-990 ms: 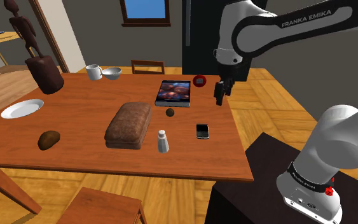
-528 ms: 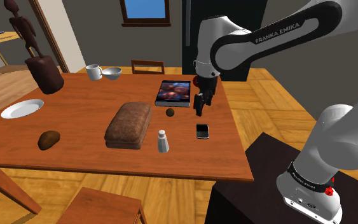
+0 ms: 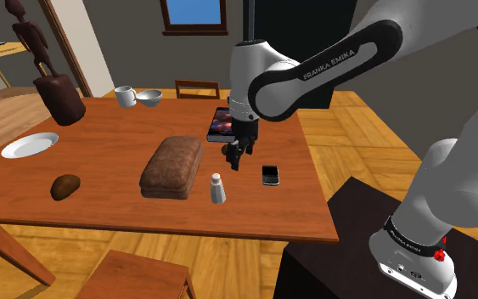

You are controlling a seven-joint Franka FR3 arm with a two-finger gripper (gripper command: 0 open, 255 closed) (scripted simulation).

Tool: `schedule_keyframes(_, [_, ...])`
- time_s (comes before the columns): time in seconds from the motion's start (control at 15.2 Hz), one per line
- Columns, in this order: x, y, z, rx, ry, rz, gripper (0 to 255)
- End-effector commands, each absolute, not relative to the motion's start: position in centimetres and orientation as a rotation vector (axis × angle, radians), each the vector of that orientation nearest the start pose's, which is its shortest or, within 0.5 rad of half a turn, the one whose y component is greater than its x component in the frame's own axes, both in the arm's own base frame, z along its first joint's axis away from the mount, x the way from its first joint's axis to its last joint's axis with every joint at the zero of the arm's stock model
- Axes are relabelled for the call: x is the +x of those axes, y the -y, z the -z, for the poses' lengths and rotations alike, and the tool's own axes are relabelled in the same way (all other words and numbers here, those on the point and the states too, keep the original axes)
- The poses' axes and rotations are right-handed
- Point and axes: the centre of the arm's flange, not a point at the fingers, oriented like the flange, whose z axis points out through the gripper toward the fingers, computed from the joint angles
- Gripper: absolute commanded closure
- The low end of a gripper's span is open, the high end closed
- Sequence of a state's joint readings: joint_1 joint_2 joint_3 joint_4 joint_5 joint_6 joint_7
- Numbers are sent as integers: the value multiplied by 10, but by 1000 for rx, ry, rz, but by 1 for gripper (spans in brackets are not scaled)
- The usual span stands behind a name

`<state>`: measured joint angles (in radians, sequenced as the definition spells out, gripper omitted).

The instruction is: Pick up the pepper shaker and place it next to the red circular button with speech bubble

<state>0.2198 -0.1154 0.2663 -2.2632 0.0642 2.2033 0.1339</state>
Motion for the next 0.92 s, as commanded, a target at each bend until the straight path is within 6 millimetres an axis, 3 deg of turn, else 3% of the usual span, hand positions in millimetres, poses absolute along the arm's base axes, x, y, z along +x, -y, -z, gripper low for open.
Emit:
schedule_keyframes(0.0, [451, -263, -404, -3054, 509, 83, 0])
schedule_keyframes(0.33, [469, -317, -387, -3031, 561, 118, 0])
schedule_keyframes(0.86, [471, -319, -347, -3031, 561, 118, 0])
